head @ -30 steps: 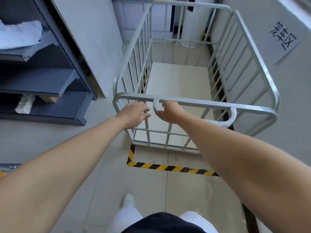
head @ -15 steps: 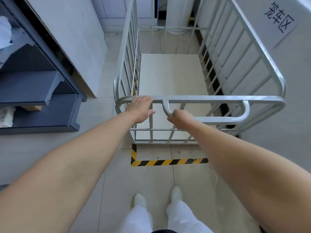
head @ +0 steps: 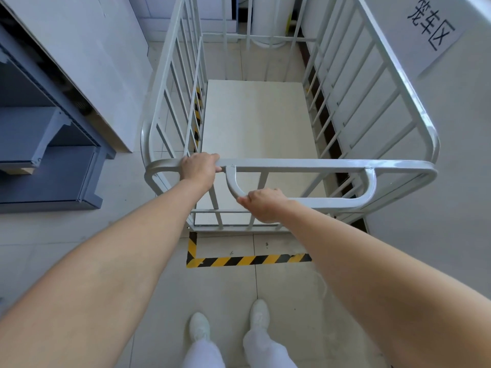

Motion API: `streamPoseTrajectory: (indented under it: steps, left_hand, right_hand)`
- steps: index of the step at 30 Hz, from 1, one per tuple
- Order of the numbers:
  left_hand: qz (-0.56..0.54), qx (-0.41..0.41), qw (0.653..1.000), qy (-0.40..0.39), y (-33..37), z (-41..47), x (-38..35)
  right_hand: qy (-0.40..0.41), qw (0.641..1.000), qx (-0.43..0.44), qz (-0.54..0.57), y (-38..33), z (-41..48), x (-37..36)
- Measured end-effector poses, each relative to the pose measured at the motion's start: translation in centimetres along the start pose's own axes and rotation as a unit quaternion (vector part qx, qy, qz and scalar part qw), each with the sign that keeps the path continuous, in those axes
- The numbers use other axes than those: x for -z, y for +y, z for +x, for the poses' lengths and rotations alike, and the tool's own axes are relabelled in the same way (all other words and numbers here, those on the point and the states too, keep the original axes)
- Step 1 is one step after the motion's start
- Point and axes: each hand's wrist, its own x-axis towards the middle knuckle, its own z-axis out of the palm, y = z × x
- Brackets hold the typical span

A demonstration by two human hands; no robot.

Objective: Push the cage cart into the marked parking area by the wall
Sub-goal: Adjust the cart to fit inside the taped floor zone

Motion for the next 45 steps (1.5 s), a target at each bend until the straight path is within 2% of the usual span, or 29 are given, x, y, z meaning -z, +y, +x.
streamPoseTrajectory:
  steps: [12, 20, 35, 45]
  left_hand:
    - [0.001, 0.012, 1.0, -0.026, 3.1, -1.5, -0.1]
    - [-0.003, 0.011, 1.0, -0.024, 3.9, -2.2, -0.2]
    - [0.029, -0.012, 0.998, -0.048, 4.2, -2.5, 0.2]
    - [0.041, -0.032, 0.998, -0.046, 4.1, -3.0, 0.4]
  right_hand:
    - [-0.026, 1.0, -0.002, -0.007, 2.1, -2.4, -1.1]
    - [-0.008, 1.0, -0.023, 0.017, 2.7, -3.1, -2.1]
    - [-0.027, 1.0, 0.009, 0.01, 3.2, -4.0, -2.1]
    - [-0.013, 0.997, -0.045, 0.068, 3.7, -3.8, -2.5]
